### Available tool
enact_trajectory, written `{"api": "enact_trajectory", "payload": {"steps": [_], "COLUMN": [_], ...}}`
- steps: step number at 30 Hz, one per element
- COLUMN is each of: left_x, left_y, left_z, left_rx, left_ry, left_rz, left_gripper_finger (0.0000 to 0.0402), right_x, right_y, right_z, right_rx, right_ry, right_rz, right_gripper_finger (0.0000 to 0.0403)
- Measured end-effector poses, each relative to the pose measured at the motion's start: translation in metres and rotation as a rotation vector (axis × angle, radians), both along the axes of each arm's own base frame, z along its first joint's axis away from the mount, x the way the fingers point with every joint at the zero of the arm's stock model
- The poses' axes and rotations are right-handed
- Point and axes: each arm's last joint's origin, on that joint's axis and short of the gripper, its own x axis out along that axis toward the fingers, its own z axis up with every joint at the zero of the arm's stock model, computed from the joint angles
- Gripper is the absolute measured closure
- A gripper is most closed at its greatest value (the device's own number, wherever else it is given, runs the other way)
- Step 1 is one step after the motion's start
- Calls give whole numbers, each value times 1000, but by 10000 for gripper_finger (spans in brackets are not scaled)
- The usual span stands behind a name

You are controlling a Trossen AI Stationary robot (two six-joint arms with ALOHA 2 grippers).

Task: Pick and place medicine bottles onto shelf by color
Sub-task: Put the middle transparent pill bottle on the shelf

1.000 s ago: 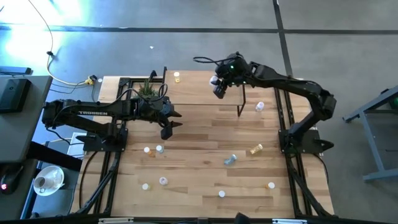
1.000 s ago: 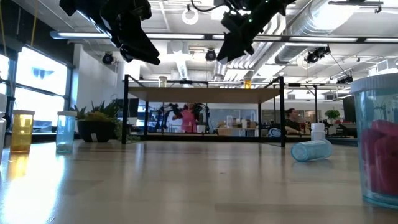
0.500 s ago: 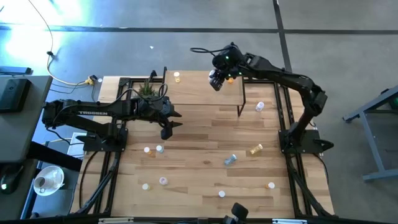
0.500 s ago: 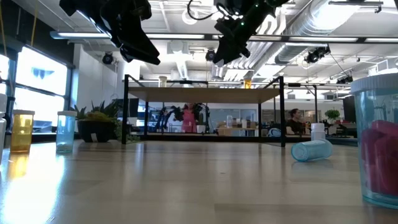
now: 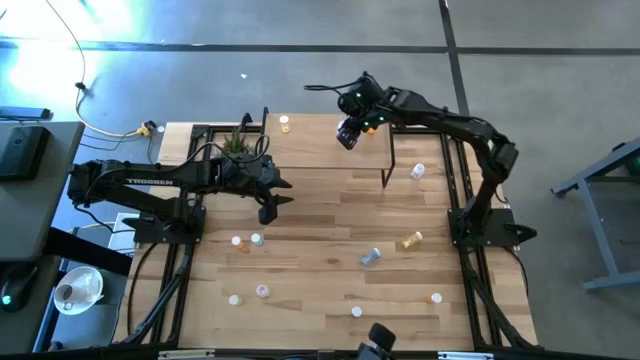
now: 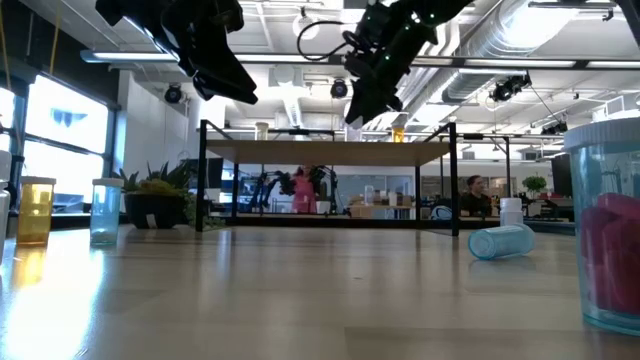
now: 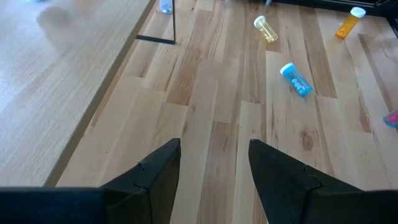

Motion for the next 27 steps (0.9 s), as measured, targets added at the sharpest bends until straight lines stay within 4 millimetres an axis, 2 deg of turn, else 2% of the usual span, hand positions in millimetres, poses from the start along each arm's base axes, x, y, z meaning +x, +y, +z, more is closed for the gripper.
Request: {"api": "enact_trajectory", "payload": {"steps": [16,27], "left_x": [0,0], "left_y": [0,0], "left_z": [0,0], "left_rx": [-18,-18], "left_ry": [-5,-5], "left_rz": [13,13], "left_gripper_finger": [220,220], "right_x": [-1,-1], "right_y": [-6,-6], "right_z": [-2,-2], "right_rx": [-30,-31], "right_ry": [17,18], "right_rz": [-14,-14], "right_gripper_finger": [272,236]}}
